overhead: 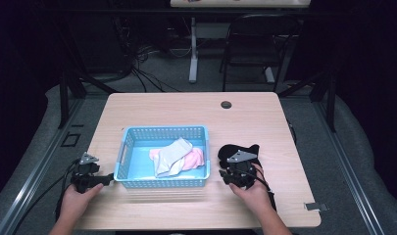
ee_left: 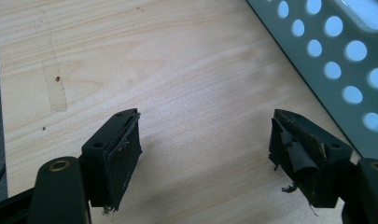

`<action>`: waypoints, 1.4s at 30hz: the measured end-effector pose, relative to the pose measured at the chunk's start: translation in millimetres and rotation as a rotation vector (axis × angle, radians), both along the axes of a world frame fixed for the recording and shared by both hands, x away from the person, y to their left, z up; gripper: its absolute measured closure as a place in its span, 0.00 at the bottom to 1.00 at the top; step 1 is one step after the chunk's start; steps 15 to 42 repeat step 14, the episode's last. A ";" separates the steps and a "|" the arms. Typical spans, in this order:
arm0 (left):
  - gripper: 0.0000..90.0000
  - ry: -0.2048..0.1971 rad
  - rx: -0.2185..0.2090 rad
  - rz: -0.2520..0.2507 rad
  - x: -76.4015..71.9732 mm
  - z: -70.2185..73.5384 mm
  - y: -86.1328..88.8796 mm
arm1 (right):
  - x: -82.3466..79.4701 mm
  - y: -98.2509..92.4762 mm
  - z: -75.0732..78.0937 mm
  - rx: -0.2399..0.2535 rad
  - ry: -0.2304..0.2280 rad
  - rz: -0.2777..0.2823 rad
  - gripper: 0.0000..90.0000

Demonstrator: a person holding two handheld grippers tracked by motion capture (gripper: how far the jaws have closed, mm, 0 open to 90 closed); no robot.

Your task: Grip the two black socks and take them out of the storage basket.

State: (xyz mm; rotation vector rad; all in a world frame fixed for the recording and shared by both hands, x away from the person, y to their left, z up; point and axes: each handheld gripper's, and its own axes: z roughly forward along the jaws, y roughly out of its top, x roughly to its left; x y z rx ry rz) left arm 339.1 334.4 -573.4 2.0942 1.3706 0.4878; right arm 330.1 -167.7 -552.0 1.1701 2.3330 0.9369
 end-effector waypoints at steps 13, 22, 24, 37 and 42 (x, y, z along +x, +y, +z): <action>0.27 0.000 0.001 0.006 3.4 0.3 0.8 | 0.0 -16.7 7.4 0.055 -0.064 -0.070 0.52; 0.27 0.000 0.001 0.008 4.3 -0.4 0.9 | 0.0 -20.9 9.2 0.058 -0.082 -0.088 0.49; 0.27 0.000 0.001 0.008 4.3 -0.4 0.9 | 0.0 -20.9 9.2 0.058 -0.082 -0.088 0.49; 0.27 0.000 0.001 0.008 4.3 -0.4 0.9 | 0.0 -20.9 9.2 0.058 -0.082 -0.088 0.49; 0.27 0.000 0.001 0.008 4.3 -0.4 0.9 | 0.0 -20.9 9.2 0.058 -0.082 -0.088 0.49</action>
